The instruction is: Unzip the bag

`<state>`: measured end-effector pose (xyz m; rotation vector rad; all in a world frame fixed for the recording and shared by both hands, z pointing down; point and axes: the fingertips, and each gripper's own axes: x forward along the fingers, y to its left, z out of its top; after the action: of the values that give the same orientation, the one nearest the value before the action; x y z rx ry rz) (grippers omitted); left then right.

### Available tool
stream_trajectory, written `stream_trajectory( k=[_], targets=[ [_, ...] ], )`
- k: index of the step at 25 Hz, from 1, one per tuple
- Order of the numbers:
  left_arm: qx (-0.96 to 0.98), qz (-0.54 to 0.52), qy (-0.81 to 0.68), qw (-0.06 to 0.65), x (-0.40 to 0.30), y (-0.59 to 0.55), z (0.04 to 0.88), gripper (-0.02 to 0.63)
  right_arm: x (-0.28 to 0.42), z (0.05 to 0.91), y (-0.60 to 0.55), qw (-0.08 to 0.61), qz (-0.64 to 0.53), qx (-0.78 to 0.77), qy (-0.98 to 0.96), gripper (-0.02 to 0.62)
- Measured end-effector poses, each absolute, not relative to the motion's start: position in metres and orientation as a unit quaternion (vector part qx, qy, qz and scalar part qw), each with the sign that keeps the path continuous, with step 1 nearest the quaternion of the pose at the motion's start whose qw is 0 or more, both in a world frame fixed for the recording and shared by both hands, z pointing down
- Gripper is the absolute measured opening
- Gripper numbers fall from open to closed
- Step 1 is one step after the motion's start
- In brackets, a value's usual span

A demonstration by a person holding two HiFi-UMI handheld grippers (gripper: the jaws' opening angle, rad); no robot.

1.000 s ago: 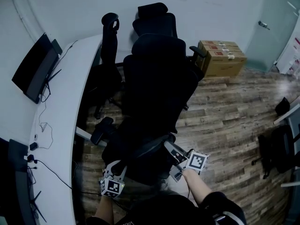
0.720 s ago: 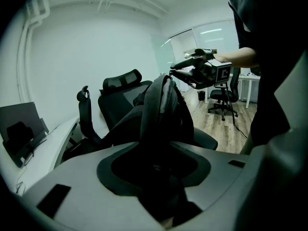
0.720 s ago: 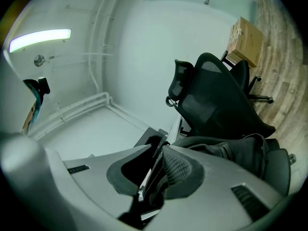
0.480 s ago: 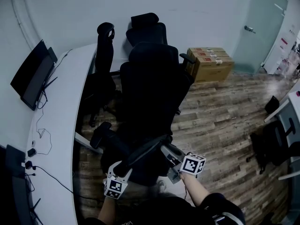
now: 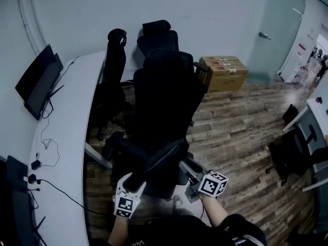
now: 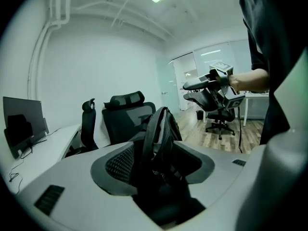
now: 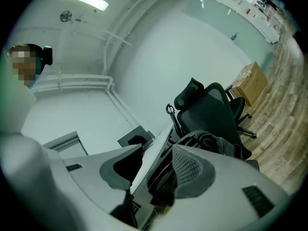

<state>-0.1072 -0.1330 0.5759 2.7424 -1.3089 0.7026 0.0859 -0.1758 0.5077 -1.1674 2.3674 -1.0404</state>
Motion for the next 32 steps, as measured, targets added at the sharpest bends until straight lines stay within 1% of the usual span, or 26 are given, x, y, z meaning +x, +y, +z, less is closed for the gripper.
stream_trajectory(
  k=[5, 10, 12, 15, 18, 25, 32],
  targets=[
    [0.887, 0.192, -0.42, 0.002, -0.121, -0.101, 0.546, 0.252, 0.068, 0.49, -0.134, 0.128, -0.298, -0.44, 0.837, 0.173],
    [0.891, 0.147, -0.429, 0.007, -0.142, -0.068, 0.518, 0.25, 0.043, 0.481, -0.097, 0.093, -0.243, -0.476, 0.84, 0.173],
    [0.893, 0.136, -0.43, 0.006, -0.148, -0.054, 0.509, 0.246, 0.033, 0.478, -0.082, 0.083, -0.223, -0.486, 0.841, 0.163],
    [0.896, 0.116, -0.429, 0.004, -0.157, -0.033, 0.497, 0.209, 0.019, 0.474, -0.059, 0.072, -0.2, -0.5, 0.84, 0.108],
    [0.899, 0.099, -0.426, 0.0, -0.168, -0.014, 0.488, 0.174, 0.004, 0.474, -0.038, 0.066, -0.19, -0.506, 0.839, 0.083],
    [0.912, 0.075, -0.404, -0.005, -0.188, 0.025, 0.476, 0.091, -0.024, 0.477, 0.005, 0.048, -0.167, -0.518, 0.838, 0.058],
    [0.924, 0.061, -0.378, -0.011, -0.203, 0.056, 0.472, 0.048, -0.052, 0.485, 0.043, 0.027, -0.16, -0.519, 0.839, 0.054]
  ],
)
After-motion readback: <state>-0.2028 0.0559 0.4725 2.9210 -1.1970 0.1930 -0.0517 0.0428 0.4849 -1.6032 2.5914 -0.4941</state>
